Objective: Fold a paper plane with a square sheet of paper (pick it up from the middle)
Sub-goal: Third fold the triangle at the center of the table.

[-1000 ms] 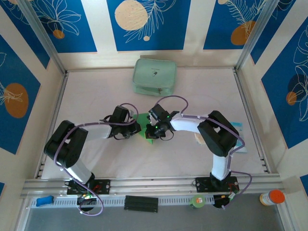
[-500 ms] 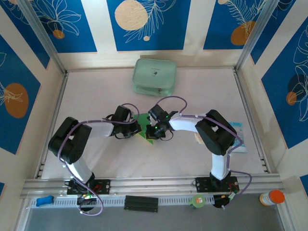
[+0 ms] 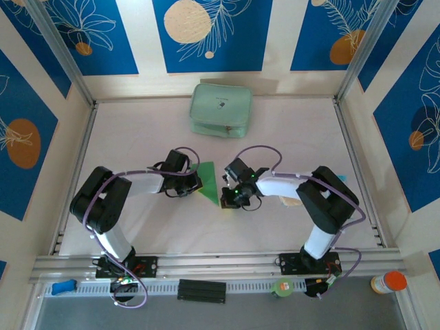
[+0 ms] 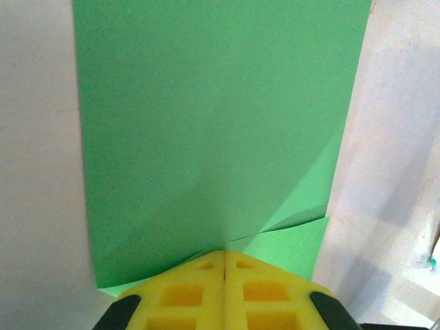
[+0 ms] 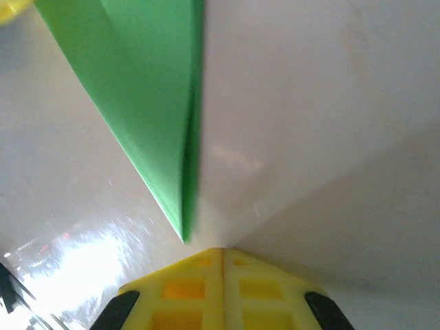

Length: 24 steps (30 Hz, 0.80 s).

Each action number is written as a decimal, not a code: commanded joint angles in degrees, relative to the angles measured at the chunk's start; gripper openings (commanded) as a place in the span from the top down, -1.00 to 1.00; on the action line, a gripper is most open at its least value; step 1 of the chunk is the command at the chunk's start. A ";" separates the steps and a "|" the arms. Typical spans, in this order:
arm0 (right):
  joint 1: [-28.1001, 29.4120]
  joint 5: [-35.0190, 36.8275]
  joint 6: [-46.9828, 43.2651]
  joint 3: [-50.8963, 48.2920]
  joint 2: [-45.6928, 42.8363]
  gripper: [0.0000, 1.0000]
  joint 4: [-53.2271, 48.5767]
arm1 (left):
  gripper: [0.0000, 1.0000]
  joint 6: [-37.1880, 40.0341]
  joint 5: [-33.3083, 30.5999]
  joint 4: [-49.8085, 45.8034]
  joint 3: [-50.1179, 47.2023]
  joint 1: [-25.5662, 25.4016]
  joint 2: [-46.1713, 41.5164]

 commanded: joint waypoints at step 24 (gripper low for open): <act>-0.09 2.97 4.36 8.49 3.97 0.85 9.11 | -0.19 -5.61 -4.91 -0.73 -10.19 3.24 -20.58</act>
